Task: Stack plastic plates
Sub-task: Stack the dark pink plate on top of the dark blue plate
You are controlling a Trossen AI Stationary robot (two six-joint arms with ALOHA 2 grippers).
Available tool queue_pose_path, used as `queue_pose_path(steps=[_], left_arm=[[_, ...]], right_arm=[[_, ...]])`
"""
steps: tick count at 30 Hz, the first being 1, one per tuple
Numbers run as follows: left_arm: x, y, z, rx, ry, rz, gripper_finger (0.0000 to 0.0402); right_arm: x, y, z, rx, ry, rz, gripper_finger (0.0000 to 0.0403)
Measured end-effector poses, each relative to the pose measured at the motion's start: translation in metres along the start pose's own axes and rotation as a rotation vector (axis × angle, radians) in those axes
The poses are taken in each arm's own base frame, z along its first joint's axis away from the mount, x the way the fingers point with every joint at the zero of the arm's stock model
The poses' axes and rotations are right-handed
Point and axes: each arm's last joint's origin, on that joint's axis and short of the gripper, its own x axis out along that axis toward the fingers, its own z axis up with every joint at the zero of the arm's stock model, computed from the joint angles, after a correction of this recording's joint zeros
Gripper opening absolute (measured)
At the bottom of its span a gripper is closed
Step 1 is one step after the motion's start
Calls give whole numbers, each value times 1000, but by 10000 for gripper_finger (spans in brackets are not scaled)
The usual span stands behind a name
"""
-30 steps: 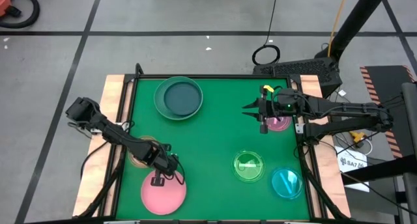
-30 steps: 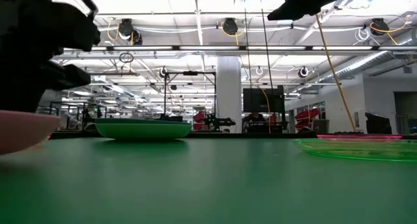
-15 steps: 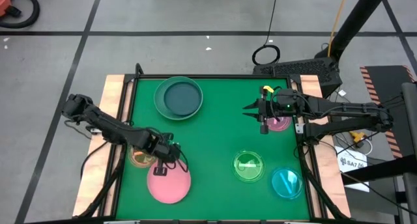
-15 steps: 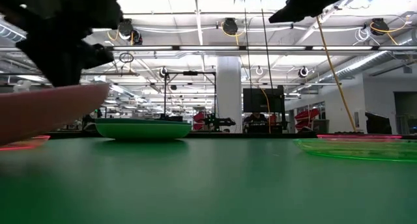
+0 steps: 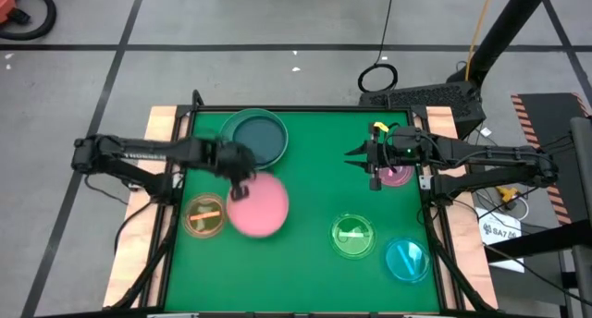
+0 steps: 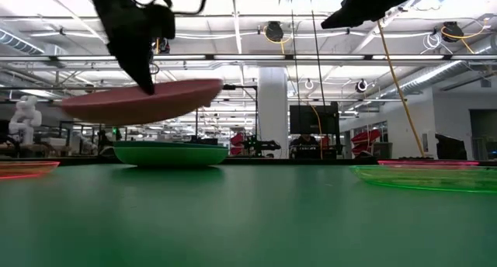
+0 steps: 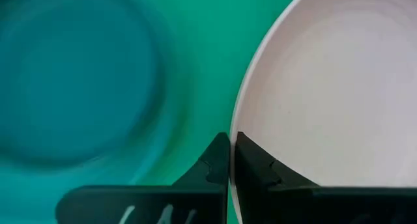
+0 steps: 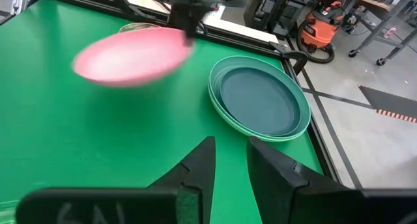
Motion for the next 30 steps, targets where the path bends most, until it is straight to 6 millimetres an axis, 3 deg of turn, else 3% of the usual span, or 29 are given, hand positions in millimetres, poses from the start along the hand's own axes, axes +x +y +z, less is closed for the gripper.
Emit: queue_pose_path(steps=[7,14,22,26,30], left_arm=[[-25,79,23,-292,-55,120,8],[-46,140,36,-441,-117,238,8],[-18,186,41,-504,-12,189,8],[0,202,42,-513,67,181,8],[6,212,45,-520,78,162,9]], right_arm=[[0,0,0,0,-1,-1,81],[0,0,0,0,1,-5,81],[0,0,0,1,2,-6,81],[0,0,0,1,3,-6,81],[0,0,-1,1,17,-1,81]])
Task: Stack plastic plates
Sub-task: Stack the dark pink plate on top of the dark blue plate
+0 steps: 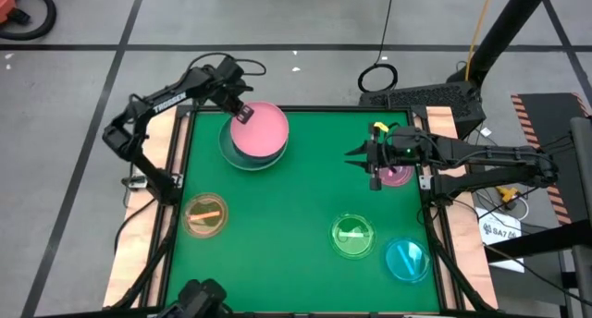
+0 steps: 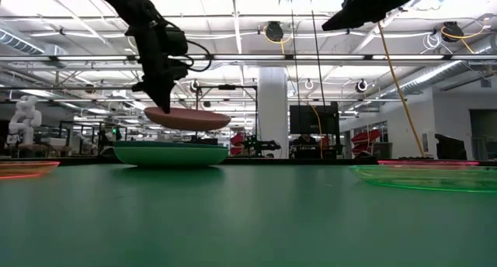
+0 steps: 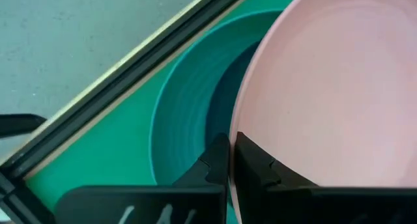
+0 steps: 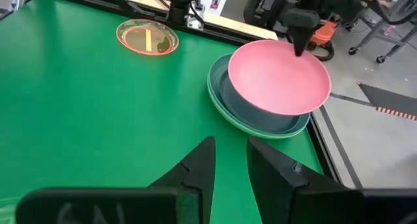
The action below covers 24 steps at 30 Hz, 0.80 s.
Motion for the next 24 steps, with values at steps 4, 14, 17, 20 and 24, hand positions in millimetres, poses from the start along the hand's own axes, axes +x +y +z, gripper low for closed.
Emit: queue_pose_path(steps=[4,14,17,20,24], left_arm=[[7,4,3,-5,34,21,13],[21,7,2,-13,106,40,17],[21,5,1,-11,114,42,17],[22,4,1,-18,114,45,18],[22,2,1,-15,117,54,22]], right_arm=[[0,1,-2,1,18,5,81],[0,-1,-3,48,48,-62,81],[0,-1,-3,48,48,-60,81],[0,-1,-3,47,48,-60,81],[0,-1,-3,48,48,-60,81]])
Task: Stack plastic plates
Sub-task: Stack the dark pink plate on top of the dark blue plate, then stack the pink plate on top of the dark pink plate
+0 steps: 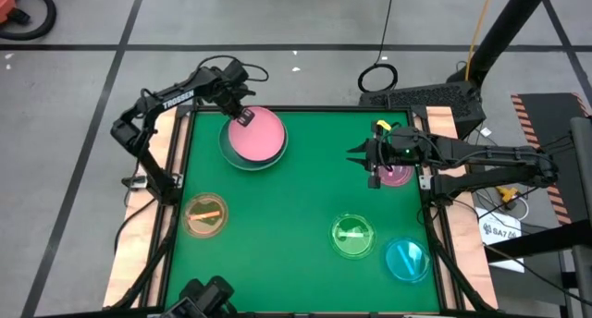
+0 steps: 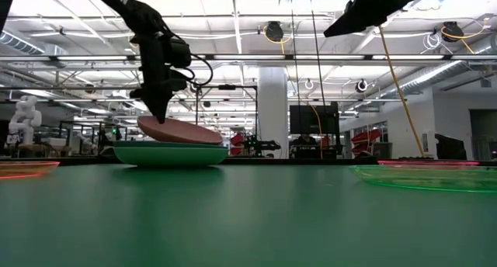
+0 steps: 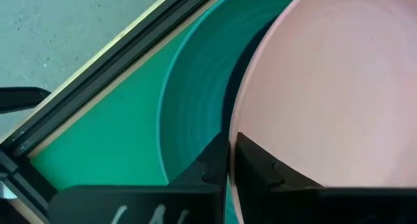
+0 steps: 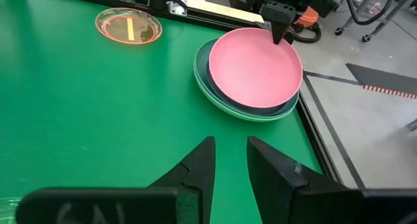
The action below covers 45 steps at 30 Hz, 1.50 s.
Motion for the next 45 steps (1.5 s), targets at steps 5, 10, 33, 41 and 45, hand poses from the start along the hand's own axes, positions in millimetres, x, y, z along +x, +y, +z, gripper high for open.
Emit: queue_pose_path(steps=[5,10,33,41,45], left_arm=[[0,0,0,-5,3,5,36],[0,0,0,-5,2,5,45],[-129,-106,-62,470,-566,-194,47],[-99,-144,-110,614,-683,-348,47],[-77,-157,-133,658,-754,-423,47]], right_arm=[[0,0,0,0,0,0,81],[0,0,0,0,0,0,81],[0,0,0,200,-1,-7,81],[10,2,-7,388,83,-28,81],[26,5,-13,478,166,-32,81]])
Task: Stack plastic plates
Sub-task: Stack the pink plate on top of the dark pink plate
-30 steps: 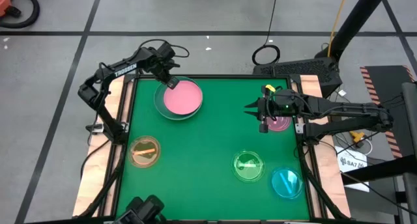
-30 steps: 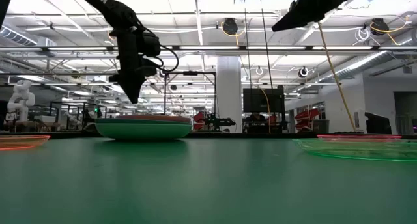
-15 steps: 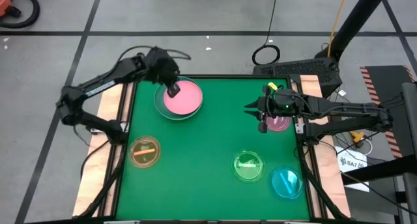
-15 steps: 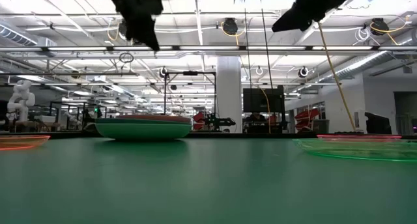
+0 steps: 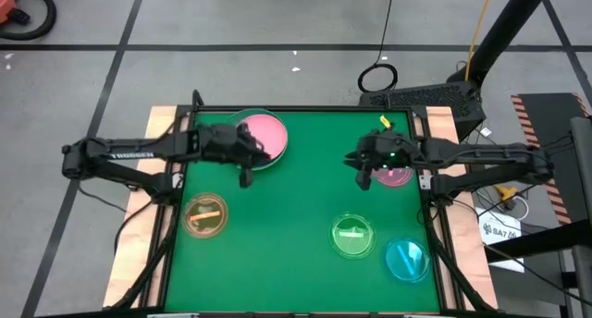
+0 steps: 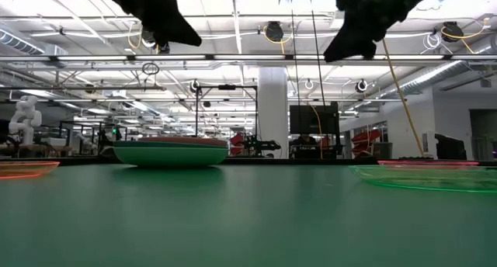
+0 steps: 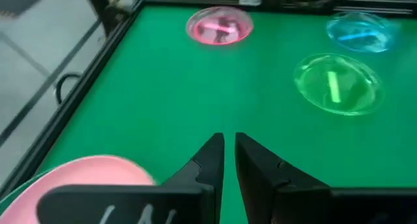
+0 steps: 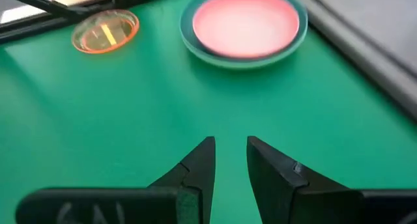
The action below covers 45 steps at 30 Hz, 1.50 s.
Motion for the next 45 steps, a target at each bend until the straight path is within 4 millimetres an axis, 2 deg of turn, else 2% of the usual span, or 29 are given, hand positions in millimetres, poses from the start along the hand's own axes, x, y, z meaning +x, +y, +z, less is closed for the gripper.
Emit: queue_pose_path(steps=[2,5,12,15,21,28,39,45], left_arm=[[0,-7,-4,37,-60,-12,47],[-10,-13,5,101,-199,-19,47],[-53,-16,21,215,-419,-2,47],[-71,-18,19,224,-438,-11,47],[-95,-18,6,224,-384,-33,47],[-100,-22,-4,224,-302,-75,47],[-100,-30,-14,268,-222,-116,47],[-103,-30,-18,273,-194,-102,47]], right_arm=[[12,1,-2,38,36,-8,81],[31,3,-3,64,112,-28,81],[61,6,4,105,307,-103,81],[66,2,6,150,414,-164,81],[69,-14,-8,300,668,-328,81],[59,-32,-27,462,923,-552,81],[70,-46,-22,543,840,-552,81],[83,-51,-26,544,845,-596,81]])
